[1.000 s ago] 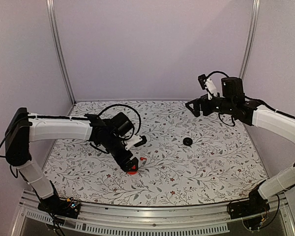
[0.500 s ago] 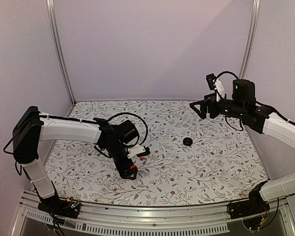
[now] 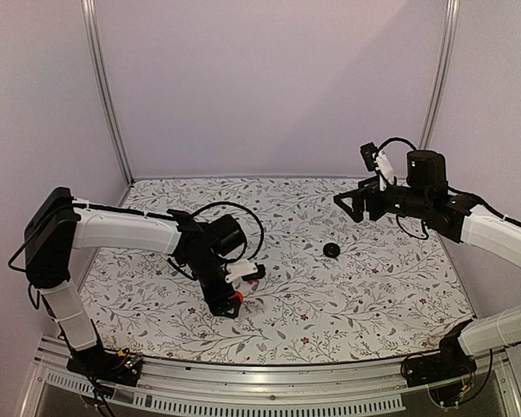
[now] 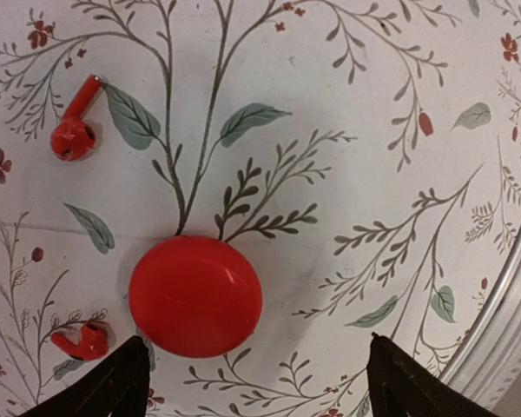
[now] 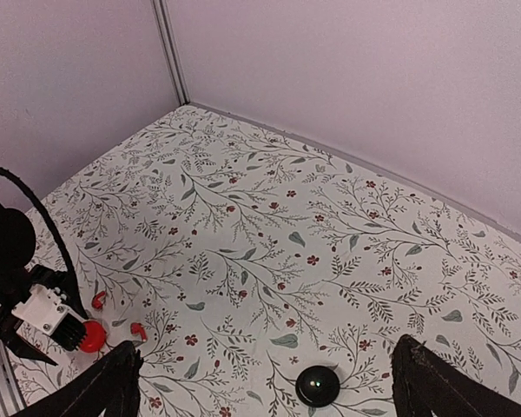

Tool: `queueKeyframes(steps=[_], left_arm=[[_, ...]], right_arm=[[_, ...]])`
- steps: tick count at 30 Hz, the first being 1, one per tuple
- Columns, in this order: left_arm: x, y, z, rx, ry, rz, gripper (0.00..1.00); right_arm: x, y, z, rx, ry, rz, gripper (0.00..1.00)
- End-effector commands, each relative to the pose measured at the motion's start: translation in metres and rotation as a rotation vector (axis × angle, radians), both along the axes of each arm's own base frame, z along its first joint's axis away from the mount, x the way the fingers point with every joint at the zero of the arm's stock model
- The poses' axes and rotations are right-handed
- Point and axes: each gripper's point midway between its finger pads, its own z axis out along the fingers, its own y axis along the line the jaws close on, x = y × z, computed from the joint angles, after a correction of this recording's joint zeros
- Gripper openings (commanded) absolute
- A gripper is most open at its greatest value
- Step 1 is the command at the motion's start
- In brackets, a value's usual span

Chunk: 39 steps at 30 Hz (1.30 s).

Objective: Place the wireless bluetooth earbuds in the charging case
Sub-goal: Pick up the charging case from the center of the board.

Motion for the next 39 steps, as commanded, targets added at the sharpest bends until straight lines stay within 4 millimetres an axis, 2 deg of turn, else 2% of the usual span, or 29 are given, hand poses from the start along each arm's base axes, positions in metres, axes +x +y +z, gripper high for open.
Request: queueKeyframes(steps=[1,7,15,19,26,35,39], left_arm=[[-0.008,0.001,-0.005,0.012,0.014,-0.041,0.85],[0.0,0.0,-0.002,0.001,-0.047,-0.075,0.83],[0.021,-0.012,0.001,0.01,-0.117,-0.143,0.81],[0.029,-0.012,-0.004,0.028,-0.111,-0.152,0.79],[0.028,-0.017,-0.011,0.026,-0.055,-0.156,0.69],[0.027,-0.012,-0.022,0.057,-0.05,-0.157,0.66],[0.027,-0.007,-0.031,0.09,-0.038,-0.153,0.62]], right_arm=[[-0.004,0.001,0.002,0.021,-0.003,0.017,0.99],[-0.004,0.002,0.003,0.024,-0.002,0.024,0.99],[-0.009,0.004,0.001,0.028,0.006,0.045,0.99],[-0.01,0.002,0.001,0.026,0.003,0.036,0.99],[-0.011,-0.002,0.003,0.024,-0.008,0.024,0.99],[-0.01,0.0,0.003,0.027,-0.011,0.029,0.99],[-0.009,0.0,0.001,0.025,-0.006,0.028,0.99]])
